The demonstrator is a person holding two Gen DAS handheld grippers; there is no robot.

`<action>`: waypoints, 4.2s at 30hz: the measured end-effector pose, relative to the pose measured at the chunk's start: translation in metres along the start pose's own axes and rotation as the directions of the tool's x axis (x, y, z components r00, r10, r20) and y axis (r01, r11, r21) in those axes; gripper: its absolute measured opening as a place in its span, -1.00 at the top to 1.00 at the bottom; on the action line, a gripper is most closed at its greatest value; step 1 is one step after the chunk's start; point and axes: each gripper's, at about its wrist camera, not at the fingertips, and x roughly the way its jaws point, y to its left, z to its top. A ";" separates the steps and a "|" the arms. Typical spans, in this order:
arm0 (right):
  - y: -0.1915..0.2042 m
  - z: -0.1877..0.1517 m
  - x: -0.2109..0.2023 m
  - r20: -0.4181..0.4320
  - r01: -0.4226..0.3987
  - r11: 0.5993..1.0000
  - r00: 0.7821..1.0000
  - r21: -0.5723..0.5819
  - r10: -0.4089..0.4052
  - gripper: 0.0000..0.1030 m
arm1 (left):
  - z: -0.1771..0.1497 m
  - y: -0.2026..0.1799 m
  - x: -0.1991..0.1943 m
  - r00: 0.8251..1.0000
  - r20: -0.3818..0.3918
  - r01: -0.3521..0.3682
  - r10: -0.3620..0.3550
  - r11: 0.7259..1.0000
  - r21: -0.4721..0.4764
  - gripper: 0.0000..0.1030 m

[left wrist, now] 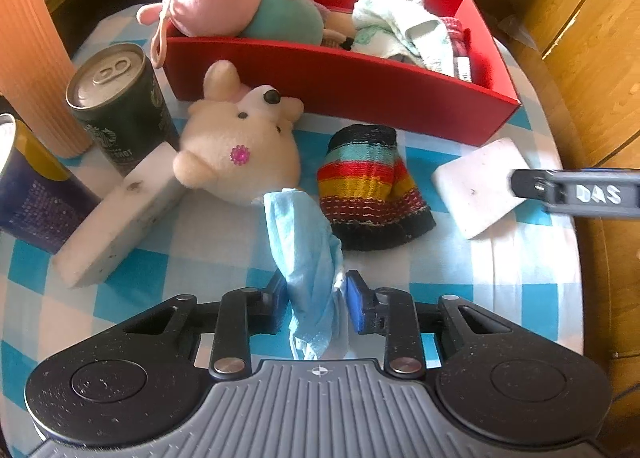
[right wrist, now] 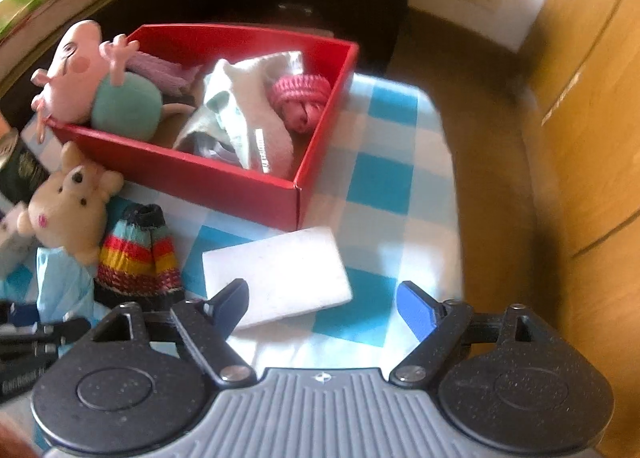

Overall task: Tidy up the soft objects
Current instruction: 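Grasp the blue face mask with the left tool, then grasp the white sponge with the right tool while the left tool holds the mask, then carry the mask with the left tool while the right tool carries the sponge to the box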

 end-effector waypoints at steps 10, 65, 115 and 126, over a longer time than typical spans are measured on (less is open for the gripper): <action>0.011 0.019 0.030 -0.071 -0.087 0.996 0.994 0.001 0.087 -0.39 | -0.002 0.006 -0.001 0.999 -0.016 0.030 -0.030 1.000 0.001 0.38; -0.043 0.022 0.051 -0.101 -0.119 0.982 0.986 0.147 0.134 0.98 | -0.003 -0.005 0.010 1.000 -0.026 -0.008 0.009 0.998 0.068 0.60; 0.053 0.007 -0.083 0.123 -0.354 0.922 0.919 -0.154 0.374 1.00 | 0.031 -0.001 -0.083 0.958 0.267 0.105 -0.103 0.994 0.005 0.65; 0.052 0.012 -0.102 0.200 -0.337 0.928 0.909 -0.162 0.365 1.00 | 0.051 -0.008 -0.100 0.934 0.347 0.091 -0.090 0.996 0.013 0.64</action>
